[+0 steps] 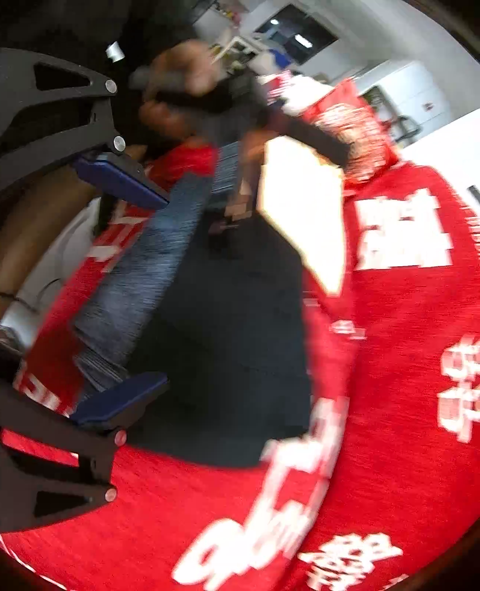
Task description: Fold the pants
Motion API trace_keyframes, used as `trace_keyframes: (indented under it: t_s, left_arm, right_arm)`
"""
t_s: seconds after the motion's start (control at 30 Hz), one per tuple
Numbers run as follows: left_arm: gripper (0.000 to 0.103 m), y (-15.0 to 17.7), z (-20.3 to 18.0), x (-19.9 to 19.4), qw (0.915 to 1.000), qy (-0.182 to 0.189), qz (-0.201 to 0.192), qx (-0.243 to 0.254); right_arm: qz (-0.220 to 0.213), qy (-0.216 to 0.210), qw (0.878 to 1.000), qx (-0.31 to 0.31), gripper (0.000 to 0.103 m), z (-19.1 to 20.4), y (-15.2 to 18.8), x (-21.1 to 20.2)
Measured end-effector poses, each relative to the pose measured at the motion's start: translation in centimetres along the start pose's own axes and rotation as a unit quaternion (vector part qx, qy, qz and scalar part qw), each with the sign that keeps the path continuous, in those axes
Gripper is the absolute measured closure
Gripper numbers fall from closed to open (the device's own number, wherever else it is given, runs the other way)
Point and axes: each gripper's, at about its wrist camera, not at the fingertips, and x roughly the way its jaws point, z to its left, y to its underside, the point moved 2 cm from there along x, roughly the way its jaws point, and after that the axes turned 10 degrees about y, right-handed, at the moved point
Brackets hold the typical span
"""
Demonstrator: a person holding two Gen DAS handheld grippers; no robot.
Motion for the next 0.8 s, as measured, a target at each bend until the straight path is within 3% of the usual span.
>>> trace_keyframes:
  t_s: [0.07, 0.17, 0.3, 0.4, 0.47, 0.63, 0.8]
  left_arm:
    - [0.002, 0.2, 0.1, -0.1, 1.0, 0.004, -0.004, -0.002]
    - [0.002, 0.4, 0.3, -0.2, 0.9999, 0.006, -0.009, -0.003]
    - [0.002, 1.0, 0.4, -0.6, 0.9999, 0.01, -0.013, -0.003]
    - [0.001, 1.0, 0.4, -0.5, 0.9998, 0.014, -0.014, 0.003]
    - [0.001, 1.0, 0.2, -0.3, 0.9998, 0.012, -0.014, 0.006]
    - [0.001, 0.9, 0.5, 0.0, 0.9999, 0.012, -0.007, -0.001]
    - [0.001, 0.8, 0.4, 0.1, 1.0, 0.008, 0.0, -0.004]
  right_arm:
    - [-0.022, 0.006, 1.0, 0.004, 0.006, -0.6, -1.8, -0.5]
    - [-0.029, -0.005, 1.0, -0.009, 0.002, -0.6, -4.7, 2.1]
    - [0.005, -0.038, 0.999, 0.029, 0.002, -1.7, -6.3, 6.3]
    - [0.062, 0.005, 0.997, 0.043, 0.003, -3.2, -5.7, 10.5]
    - [0.075, 0.011, 0.996, 0.047, 0.003, -3.7, -5.0, 11.8]
    - [0.059, 0.033, 0.997, 0.039, 0.002, -2.9, -4.5, 8.2]
    - [0.044, 0.083, 0.995, -0.017, 0.002, 0.5, -1.3, 4.0]
